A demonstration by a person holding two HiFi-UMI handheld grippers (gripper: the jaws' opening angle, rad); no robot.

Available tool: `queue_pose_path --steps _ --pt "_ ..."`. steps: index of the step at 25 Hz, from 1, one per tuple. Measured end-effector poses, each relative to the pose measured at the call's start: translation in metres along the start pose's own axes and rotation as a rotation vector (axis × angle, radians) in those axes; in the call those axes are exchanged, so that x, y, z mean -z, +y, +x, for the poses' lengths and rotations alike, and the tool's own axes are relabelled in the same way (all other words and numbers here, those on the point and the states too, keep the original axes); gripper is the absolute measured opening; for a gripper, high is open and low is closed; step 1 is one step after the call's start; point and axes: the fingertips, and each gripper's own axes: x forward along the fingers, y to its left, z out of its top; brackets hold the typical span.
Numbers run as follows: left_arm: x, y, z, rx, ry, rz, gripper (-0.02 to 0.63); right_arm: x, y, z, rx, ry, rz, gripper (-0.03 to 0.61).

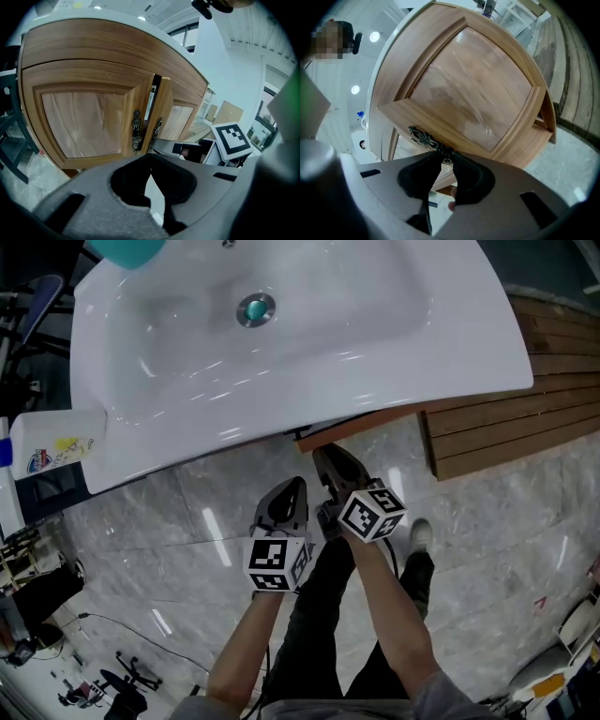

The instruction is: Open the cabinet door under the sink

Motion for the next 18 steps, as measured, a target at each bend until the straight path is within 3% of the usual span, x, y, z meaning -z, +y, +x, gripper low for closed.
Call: queue_pose_path --steps 18 --pt "0.058 -0.076 -0.027 -0.122 0.001 -0.115 0.009 0.020 -0.010 -0.083 -0.112 0.156 -0.053 0.083"
